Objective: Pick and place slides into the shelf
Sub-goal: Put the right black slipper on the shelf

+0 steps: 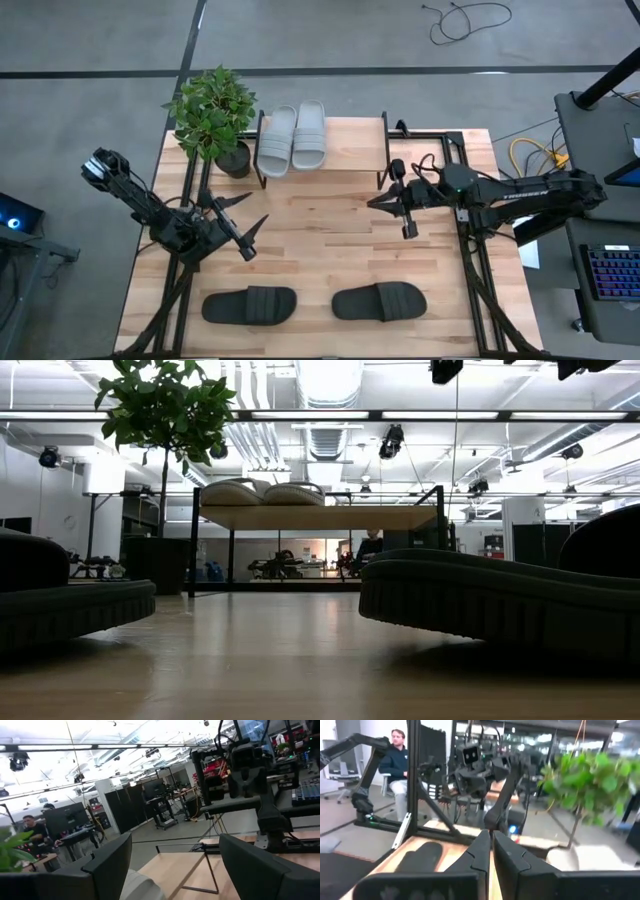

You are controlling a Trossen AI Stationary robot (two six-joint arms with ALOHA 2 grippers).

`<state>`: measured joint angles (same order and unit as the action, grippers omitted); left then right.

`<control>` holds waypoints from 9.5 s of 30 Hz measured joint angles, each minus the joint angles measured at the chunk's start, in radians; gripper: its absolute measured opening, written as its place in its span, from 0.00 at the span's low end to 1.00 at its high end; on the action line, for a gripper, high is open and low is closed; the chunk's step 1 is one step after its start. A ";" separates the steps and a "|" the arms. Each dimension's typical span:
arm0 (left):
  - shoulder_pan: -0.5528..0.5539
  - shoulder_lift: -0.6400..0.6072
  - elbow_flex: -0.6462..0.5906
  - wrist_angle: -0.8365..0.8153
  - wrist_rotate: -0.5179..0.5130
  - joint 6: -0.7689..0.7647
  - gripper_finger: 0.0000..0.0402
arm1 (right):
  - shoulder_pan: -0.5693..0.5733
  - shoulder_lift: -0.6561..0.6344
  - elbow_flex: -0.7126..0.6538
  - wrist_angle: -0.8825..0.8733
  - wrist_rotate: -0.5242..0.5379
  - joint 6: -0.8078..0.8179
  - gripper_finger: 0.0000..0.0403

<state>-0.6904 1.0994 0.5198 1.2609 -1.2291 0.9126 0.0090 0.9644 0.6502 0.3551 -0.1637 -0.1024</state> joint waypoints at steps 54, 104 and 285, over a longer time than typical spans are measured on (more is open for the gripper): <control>-0.130 0.274 0.192 0.006 -0.006 -0.174 0.71 | 1.107 0.453 0.368 -0.549 1.091 0.368 0.11; -0.130 0.261 0.190 0.003 -0.006 -0.173 0.71 | 1.205 1.129 0.702 -1.659 0.974 1.299 0.43; 0.119 0.190 0.233 -0.598 0.741 -0.349 0.71 | 0.684 0.295 0.572 -0.776 0.863 -0.081 0.03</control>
<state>-0.5717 1.2896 0.7528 0.6632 -0.4878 0.5632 0.6926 1.2598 1.2221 -0.4214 0.6997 -0.1833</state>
